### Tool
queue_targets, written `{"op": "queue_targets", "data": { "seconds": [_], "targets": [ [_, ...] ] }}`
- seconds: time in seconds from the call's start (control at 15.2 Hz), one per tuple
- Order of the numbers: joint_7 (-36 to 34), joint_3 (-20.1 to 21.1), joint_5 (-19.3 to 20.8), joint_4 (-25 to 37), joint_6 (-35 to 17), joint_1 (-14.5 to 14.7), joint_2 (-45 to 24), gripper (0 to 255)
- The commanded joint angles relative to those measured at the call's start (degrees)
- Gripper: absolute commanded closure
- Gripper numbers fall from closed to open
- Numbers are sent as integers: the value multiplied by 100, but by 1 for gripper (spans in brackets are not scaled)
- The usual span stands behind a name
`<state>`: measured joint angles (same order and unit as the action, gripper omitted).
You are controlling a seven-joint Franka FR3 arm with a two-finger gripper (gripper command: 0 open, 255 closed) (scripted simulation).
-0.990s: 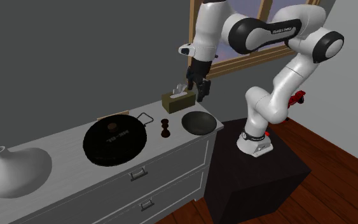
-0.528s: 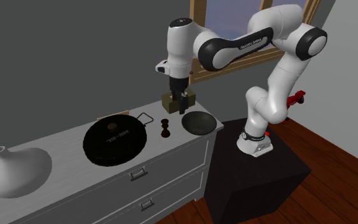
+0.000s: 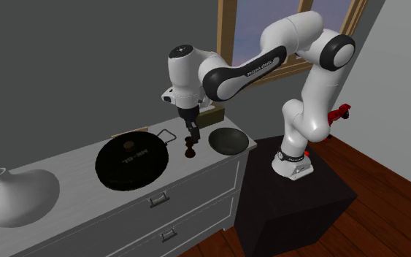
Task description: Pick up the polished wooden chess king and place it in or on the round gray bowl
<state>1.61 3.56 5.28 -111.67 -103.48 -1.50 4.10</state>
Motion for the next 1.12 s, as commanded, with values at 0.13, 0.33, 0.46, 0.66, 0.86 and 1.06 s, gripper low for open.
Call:
{"op": "queue_targets", "data": {
  "seconds": [0.13,0.33,0.46,0.66,0.86,1.06],
  "targets": [
    [-9,-13,16,-278,-310,-12,-34,0],
    [-12,-18,21,-386,-430,-17,-47,0],
    [-12,-18,21,-385,-430,-17,-47,0],
    [-12,-18,21,-385,-430,-17,-47,0],
    [-12,-18,21,-385,-430,-17,-47,255],
    [-11,-19,21,-386,-430,-17,-46,255]
  ]
}}
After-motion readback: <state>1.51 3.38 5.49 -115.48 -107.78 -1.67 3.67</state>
